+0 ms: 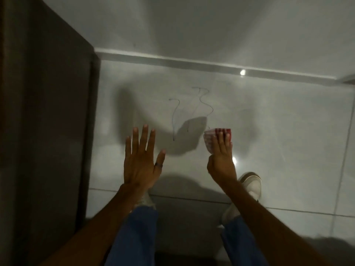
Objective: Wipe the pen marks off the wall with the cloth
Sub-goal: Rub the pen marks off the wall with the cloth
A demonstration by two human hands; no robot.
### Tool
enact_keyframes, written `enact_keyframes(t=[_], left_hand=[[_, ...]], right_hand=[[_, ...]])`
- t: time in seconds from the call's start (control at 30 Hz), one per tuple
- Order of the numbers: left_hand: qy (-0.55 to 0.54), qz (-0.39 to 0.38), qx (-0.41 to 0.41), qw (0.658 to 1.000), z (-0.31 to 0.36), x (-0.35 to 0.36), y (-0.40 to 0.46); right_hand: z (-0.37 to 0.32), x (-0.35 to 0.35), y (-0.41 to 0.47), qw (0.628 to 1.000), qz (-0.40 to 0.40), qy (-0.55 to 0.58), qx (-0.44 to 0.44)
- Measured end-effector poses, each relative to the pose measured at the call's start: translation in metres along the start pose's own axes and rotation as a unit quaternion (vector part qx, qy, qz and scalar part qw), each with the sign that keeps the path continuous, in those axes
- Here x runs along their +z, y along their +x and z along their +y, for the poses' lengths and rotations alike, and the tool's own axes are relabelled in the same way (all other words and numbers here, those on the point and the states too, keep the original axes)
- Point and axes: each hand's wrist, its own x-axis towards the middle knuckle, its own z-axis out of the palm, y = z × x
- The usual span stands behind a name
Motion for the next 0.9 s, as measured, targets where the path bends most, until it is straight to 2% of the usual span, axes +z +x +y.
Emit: enact_keyframes(t=[0.1,0.27,0.4,0.6,0.73,0.83,0.87,0.9], left_hand=[[-0.006,0.010,-0.019,1.000,0.006,0.067,0.034],[0.007,0.055,-0.015,0.998,-0.012,0.149,0.097],[0.001,0.115,-0.022,0.993,-0.037,0.191,0.132],[-0.021,0.170,-0.030,0.985,-0.050,0.211,0.149],[-0.029,0.181,-0.029,0.983,-0.049,0.209,0.148],[-0.034,0.187,-0.027,0.981,-0.046,0.208,0.148],[-0.035,0.192,-0.026,0.980,-0.047,0.207,0.148],[-0.037,0.197,-0.026,0.979,-0.048,0.207,0.147]], right_hand=[[0.049,0.028,0.034,1.000,0.021,-0.002,-0.002],[0.082,0.094,0.061,0.997,-0.054,-0.059,0.006],[0.086,0.123,0.075,0.997,0.040,-0.063,-0.002],[0.083,0.115,0.120,0.983,0.091,-0.134,-0.092],[0.086,0.092,0.157,0.980,0.136,-0.141,-0.019],[0.086,0.104,0.147,0.960,0.086,-0.204,-0.173],[0.093,0.104,0.143,0.954,0.087,-0.212,-0.192],[0.101,0.100,0.142,0.960,0.104,-0.207,-0.158]])
